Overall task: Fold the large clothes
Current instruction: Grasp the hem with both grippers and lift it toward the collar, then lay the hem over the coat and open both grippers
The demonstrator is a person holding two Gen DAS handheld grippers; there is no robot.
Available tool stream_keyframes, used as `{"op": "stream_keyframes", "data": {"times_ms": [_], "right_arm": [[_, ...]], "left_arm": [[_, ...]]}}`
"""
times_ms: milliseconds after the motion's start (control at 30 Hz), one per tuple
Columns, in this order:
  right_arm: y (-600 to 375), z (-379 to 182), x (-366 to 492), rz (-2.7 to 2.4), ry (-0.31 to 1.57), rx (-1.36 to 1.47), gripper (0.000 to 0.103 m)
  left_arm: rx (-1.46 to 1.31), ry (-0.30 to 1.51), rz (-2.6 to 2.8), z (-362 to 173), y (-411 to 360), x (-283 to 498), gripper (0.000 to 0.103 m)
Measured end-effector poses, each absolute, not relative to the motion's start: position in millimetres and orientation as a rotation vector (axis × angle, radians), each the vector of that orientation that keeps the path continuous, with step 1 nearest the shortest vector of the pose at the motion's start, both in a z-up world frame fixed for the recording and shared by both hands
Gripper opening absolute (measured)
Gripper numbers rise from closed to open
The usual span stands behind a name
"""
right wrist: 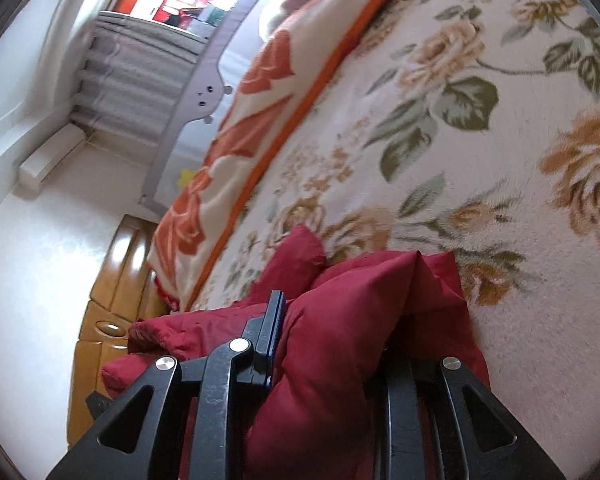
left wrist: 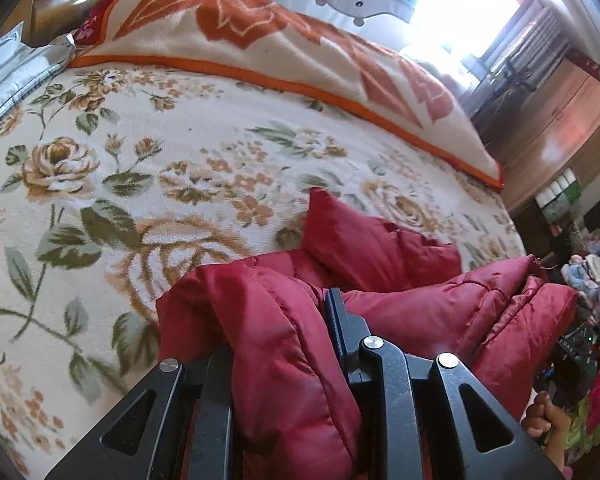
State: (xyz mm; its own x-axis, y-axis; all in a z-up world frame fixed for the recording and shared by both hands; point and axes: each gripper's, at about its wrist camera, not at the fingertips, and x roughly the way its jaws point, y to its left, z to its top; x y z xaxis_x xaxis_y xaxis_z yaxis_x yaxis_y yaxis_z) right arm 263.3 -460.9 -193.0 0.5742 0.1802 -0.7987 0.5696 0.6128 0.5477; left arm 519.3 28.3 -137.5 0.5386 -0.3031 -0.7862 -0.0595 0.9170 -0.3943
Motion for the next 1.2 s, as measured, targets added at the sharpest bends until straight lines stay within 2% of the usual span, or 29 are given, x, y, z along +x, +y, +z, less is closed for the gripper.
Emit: {"op": "stream_keyframes", "data": {"times_ms": [233,333,400,500,633,767,967,1100,1167,1200], "right_arm": [[-475,-231,265,-0.327,0.949,0.976,0.022],[-476,-234,268,-0.338,0.959,0.964,0.021],[-475,-235,269,-0.331,0.963,0.952,0.021],[-473,-240,270,-0.335,0.957,0.941,0.021],[-473,-243,270,-0.346,0.947,0.935,0.022],[-471,-242,274,-0.351,0.96,0.907,0.023],[-467,-224,279,-0.346,0.979,0.889,0.03],[-456,-164,276,-0.309,0.888,0.819,0.042],[-438,-135,276,-0.275,0.858,0.705,0.048],[-423,-119,276,-0.268,0.845,0.613,0.054]], "left_arm": [[-0.478,1.051,-0.156,-161,36,541,0.023],[-0.473,0.996,-0.171,-143,46,525,0.03],[-0.438,0.939,-0.164,-125,49,505,0.041],[-0.386,0.87,-0.161,-102,46,476,0.051],[-0.316,0.831,-0.277,-84,14,446,0.052],[-0.134,0.887,-0.397,-97,-54,442,0.052],[0.12,1.04,-0.337,-159,-118,479,0.055],[0.053,1.078,-0.292,-182,-104,505,0.055],[0.045,1.081,-0.275,-183,-103,510,0.055],[0.047,1.083,-0.265,-184,-103,512,0.055]]}}
